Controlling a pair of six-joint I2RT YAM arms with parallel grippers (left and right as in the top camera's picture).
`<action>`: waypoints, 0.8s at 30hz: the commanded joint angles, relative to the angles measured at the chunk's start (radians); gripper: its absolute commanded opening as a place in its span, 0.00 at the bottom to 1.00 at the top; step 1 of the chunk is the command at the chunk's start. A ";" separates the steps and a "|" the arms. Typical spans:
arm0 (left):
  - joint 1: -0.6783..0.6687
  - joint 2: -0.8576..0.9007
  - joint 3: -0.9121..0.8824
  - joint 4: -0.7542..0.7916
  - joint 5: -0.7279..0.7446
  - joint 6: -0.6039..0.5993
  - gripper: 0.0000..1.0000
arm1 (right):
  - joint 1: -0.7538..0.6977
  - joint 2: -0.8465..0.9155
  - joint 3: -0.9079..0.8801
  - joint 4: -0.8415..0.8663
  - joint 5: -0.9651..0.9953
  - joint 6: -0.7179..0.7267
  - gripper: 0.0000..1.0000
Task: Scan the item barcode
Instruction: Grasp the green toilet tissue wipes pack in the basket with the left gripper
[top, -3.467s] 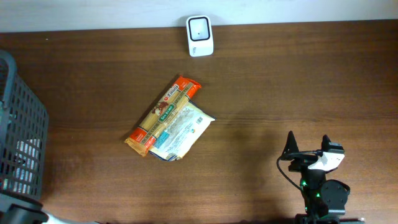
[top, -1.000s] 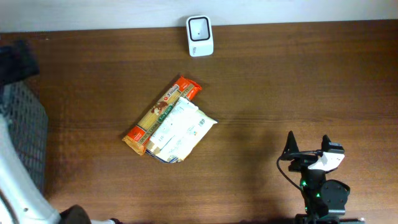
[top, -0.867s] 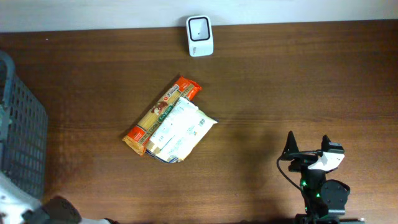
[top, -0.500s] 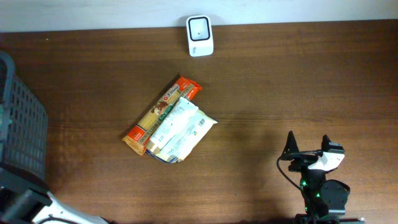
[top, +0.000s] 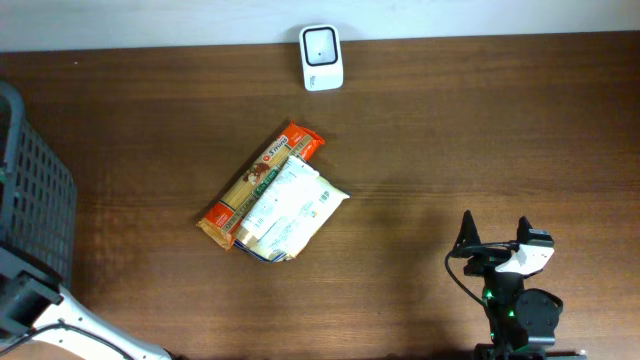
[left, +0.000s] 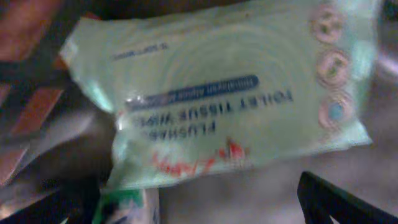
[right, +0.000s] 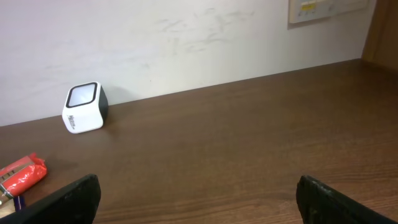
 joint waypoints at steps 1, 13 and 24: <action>0.003 0.079 0.000 -0.002 0.000 0.013 0.95 | -0.006 -0.006 -0.009 -0.001 0.010 -0.008 0.99; -0.006 0.096 0.140 0.002 0.001 0.013 0.99 | -0.006 -0.006 -0.009 -0.001 0.009 -0.008 0.99; -0.007 0.241 0.161 0.018 0.028 0.013 0.84 | -0.006 -0.006 -0.009 -0.001 0.009 -0.008 0.98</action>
